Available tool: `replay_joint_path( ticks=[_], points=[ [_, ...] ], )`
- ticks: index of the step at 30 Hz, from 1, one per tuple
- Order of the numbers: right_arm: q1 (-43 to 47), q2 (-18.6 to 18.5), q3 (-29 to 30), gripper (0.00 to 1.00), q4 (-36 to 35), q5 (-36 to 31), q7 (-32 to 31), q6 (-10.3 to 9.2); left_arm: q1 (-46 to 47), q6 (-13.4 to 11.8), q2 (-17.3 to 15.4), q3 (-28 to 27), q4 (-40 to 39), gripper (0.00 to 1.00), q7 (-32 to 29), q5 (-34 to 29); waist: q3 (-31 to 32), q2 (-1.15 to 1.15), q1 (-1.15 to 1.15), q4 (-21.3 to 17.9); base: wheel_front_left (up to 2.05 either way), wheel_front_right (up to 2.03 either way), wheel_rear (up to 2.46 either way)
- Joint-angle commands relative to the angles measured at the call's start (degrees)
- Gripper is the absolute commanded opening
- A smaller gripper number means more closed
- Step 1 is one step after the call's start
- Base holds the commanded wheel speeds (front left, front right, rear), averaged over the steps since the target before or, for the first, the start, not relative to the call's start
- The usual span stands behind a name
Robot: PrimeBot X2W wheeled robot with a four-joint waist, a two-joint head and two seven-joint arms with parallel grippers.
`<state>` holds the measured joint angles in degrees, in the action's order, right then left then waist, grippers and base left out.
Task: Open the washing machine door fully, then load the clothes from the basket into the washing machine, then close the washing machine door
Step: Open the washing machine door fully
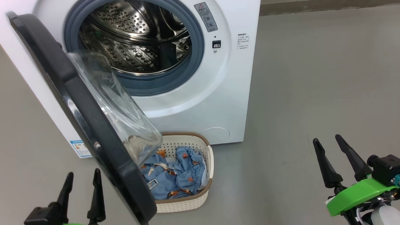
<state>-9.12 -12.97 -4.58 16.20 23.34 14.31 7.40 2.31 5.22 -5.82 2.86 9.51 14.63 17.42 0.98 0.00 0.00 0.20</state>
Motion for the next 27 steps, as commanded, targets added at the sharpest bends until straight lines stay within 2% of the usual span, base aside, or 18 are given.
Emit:
replay_joint_path(
  ticks=[1, 10, 11, 12, 13, 14, 15, 21, 27],
  points=[
    [0.1, -0.6, -1.0, 1.0, -1.5, -0.5, 0.7, 0.09, 1.8, -0.4, -0.7, -2.2, -1.4, 1.0, 0.4, -0.8, 0.1, 0.0, 0.0, 0.0, 0.0, 0.0, 0.0],
    [0.0, -0.4, -0.8, 1.0, -1.4, -0.5, 0.7, 0.09, 2.1, -0.4, -0.8, -2.3, -1.3, 1.0, 0.4, -0.9, 0.0, 0.0, 0.0, 0.0, 0.0, 0.0, 0.0],
    [0.1, -0.3, -0.8, 1.0, -1.4, -0.5, 0.7, 0.09, 2.1, -0.4, -0.8, -2.3, -1.3, 0.9, 0.4, -0.9, 0.0, 0.0, 0.0, 0.0, 0.0, 0.0, 0.0],
    [0.1, -0.3, -0.8, 1.0, -1.4, -0.5, 0.7, 0.09, 2.1, -0.4, -0.8, -2.3, -1.2, 0.51, 0.4, -0.9, 0.1, 0.0, 0.0, 0.0, 0.0, 0.0, 0.0],
    [0.1, -0.3, -0.7, 1.0, -1.4, -0.5, 0.7, 0.09, 2.1, -0.3, -0.8, -2.3, -1.2, 0.35, 0.4, -0.8, 0.1, 0.0, 0.0, 0.0, 0.0, 0.0, 0.0],
    [0.1, -0.3, -0.7, 1.0, -1.4, -0.5, 0.7, 0.09, 2.2, -0.3, -0.8, -2.3, -1.2, 0.08, 0.4, -0.8, 0.1, 0.0, 0.0, 0.0, 0.0, 0.0, 0.0],
    [0.1, -0.3, -0.6, 1.0, -1.4, -0.5, 0.7, 0.09, 2.2, -0.4, -0.7, -2.4, -1.3, 0.0, 0.4, -0.7, 0.1, 0.0, 0.0, 0.1, 0.0, 0.0, 0.0],
    [0.3, -0.1, -0.2, 1.0, -1.5, -0.3, 0.7, 0.09, 2.6, -0.5, -0.7, -2.8, -3.6, 0.0, 0.4, -1.0, 0.1, 0.0, 0.0, 0.6, 0.0, 0.0, 0.0],
    [0.7, 0.1, 0.1, 1.0, -1.8, -0.3, 0.7, 0.09, 3.4, -1.2, -0.4, -3.2, -10.5, 0.0, 0.4, -2.7, 0.1, 0.0, 0.0, 1.3, 0.0, 0.0, 0.0]
  ],
)
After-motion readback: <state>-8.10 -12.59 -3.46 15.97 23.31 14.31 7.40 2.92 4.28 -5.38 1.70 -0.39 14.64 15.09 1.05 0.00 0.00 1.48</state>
